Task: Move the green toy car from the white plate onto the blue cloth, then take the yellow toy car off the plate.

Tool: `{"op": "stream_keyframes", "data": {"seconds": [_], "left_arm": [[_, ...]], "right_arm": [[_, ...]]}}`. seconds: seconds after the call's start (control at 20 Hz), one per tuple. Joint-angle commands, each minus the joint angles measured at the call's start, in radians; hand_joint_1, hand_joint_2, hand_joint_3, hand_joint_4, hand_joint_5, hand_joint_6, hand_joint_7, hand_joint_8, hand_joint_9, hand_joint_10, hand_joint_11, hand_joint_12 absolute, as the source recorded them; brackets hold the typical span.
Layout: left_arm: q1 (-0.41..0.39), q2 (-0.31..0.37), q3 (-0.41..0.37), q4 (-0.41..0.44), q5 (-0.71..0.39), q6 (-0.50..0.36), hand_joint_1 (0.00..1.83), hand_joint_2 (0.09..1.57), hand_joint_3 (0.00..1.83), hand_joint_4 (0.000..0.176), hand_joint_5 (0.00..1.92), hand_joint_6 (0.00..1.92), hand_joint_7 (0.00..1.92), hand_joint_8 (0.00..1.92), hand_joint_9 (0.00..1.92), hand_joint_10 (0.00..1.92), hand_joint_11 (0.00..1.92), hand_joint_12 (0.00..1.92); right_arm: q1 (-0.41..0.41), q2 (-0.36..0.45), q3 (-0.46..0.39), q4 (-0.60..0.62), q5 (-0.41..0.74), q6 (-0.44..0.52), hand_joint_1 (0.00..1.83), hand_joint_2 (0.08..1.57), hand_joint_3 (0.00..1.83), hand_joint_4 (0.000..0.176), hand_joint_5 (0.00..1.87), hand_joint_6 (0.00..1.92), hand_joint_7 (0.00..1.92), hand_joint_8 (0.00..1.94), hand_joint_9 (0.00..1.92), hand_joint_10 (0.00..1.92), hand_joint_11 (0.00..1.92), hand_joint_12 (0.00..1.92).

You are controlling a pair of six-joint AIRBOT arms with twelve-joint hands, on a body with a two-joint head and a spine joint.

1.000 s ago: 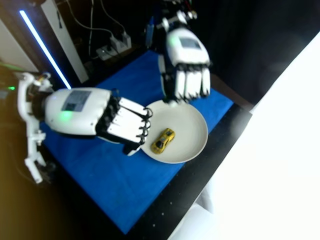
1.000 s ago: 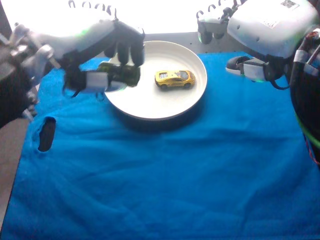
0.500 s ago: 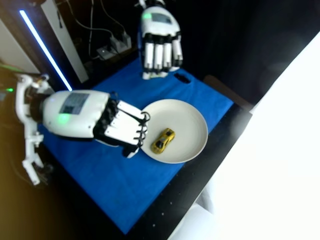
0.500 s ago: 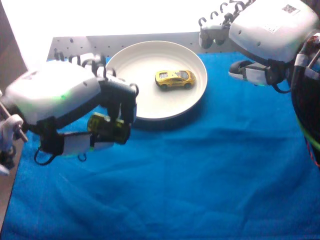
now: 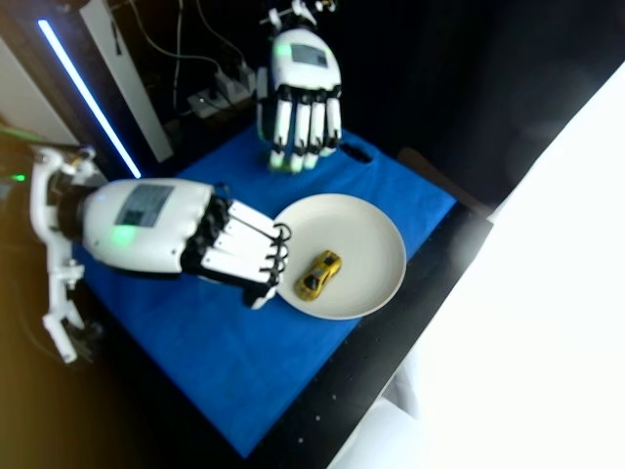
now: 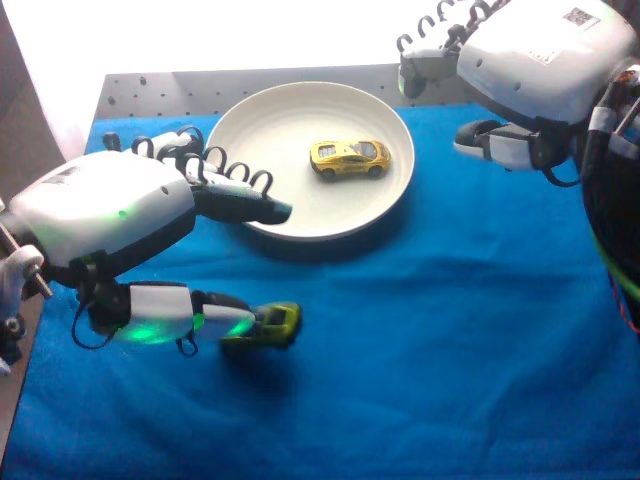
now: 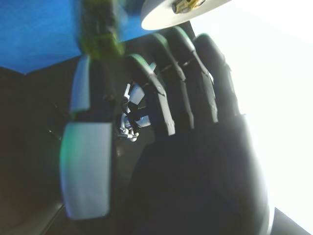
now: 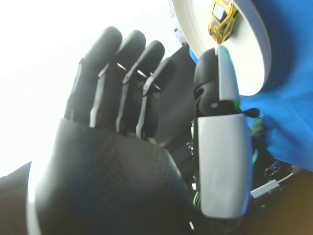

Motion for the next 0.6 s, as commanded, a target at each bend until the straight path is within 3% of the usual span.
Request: {"op": "stream_keyframes", "data": {"seconds": [0.0,0.05,0.1,0.15,0.2,0.25,0.35,0.4,0.45,0.5,0.55], "left_arm": [[-0.003,0.010,0.002,-0.008,-0.137,-0.003,0.64,0.98,0.00,0.091,0.38,0.00,0.35,0.00,0.29,0.08,0.00,1.31],[0.005,0.013,0.002,-0.023,-0.160,-0.003,0.48,0.95,0.00,0.078,0.33,0.00,0.28,0.00,0.30,0.04,0.00,1.37],[0.012,0.015,0.002,-0.039,-0.183,-0.003,0.48,0.95,0.00,0.078,0.33,0.00,0.28,0.00,0.30,0.04,0.00,1.37],[0.028,0.016,0.003,-0.068,-0.218,-0.003,0.28,0.96,0.00,0.075,0.39,0.02,0.36,0.02,0.35,0.04,0.00,1.34],[0.041,0.015,0.004,-0.090,-0.243,-0.002,0.28,0.96,0.00,0.075,0.39,0.02,0.36,0.02,0.35,0.04,0.00,1.34],[0.061,0.013,0.004,-0.125,-0.287,0.005,0.24,1.05,0.01,0.000,0.52,0.03,0.44,0.02,0.38,0.04,0.00,1.22],[0.093,0.000,0.002,-0.190,-0.353,0.045,0.20,1.08,0.01,0.000,0.53,0.03,0.45,0.01,0.39,0.04,0.00,1.17],[0.100,-0.009,0.002,-0.214,-0.374,0.066,0.19,1.14,0.01,0.035,0.60,0.03,0.56,0.03,0.53,0.09,0.03,1.38],[0.100,-0.017,0.001,-0.230,-0.388,0.083,0.21,1.15,0.00,0.043,0.61,0.03,0.58,0.03,0.54,0.11,0.03,1.43],[0.100,-0.023,0.000,-0.243,-0.403,0.099,0.21,1.15,0.00,0.043,0.61,0.03,0.58,0.03,0.54,0.11,0.03,1.43],[0.104,-0.027,-0.003,-0.253,-0.417,0.111,0.26,1.17,0.00,0.053,0.68,0.02,0.66,0.02,0.47,0.47,0.07,1.54]], "right_arm": [[0.009,-0.001,0.005,-0.001,0.124,-0.002,1.20,1.07,0.00,0.000,0.55,0.61,0.62,0.61,0.47,1.00,0.27,1.57],[0.009,-0.004,0.008,0.001,0.124,-0.002,1.16,1.08,0.00,0.000,0.55,0.59,0.61,0.58,0.44,1.04,0.25,1.62],[0.009,-0.009,0.012,0.004,0.123,-0.002,1.16,1.08,0.00,0.000,0.55,0.59,0.61,0.58,0.44,1.04,0.25,1.62],[0.009,-0.014,0.019,0.007,0.122,-0.002,1.10,1.08,0.00,0.000,0.52,0.62,0.61,0.54,0.42,1.04,0.21,1.65],[0.009,-0.014,0.025,0.008,0.119,-0.002,1.10,1.08,0.00,0.000,0.52,0.62,0.61,0.54,0.42,1.04,0.21,1.65],[0.009,-0.014,0.036,0.008,0.108,-0.002,1.03,1.09,0.00,0.000,0.48,0.57,0.58,0.50,0.38,1.01,0.15,1.64],[0.010,-0.046,0.057,0.008,0.092,-0.002,0.98,1.10,0.00,0.000,0.47,0.50,0.56,0.41,0.36,0.92,0.11,1.61],[0.012,-0.050,0.066,0.008,0.089,-0.002,0.95,1.07,0.00,0.000,0.53,0.20,0.59,0.15,0.44,0.59,0.12,1.50],[0.020,-0.056,0.073,0.008,0.084,-0.002,0.93,1.05,0.00,0.000,0.55,0.10,0.60,0.07,0.49,0.45,0.13,1.45],[0.031,-0.067,0.081,0.008,0.077,-0.002,0.93,1.05,0.00,0.000,0.55,0.10,0.60,0.07,0.49,0.45,0.13,1.45],[0.035,-0.083,0.092,0.008,0.071,-0.002,0.92,1.02,0.00,0.000,0.55,0.01,0.55,0.01,0.50,0.29,0.09,1.47]]}}
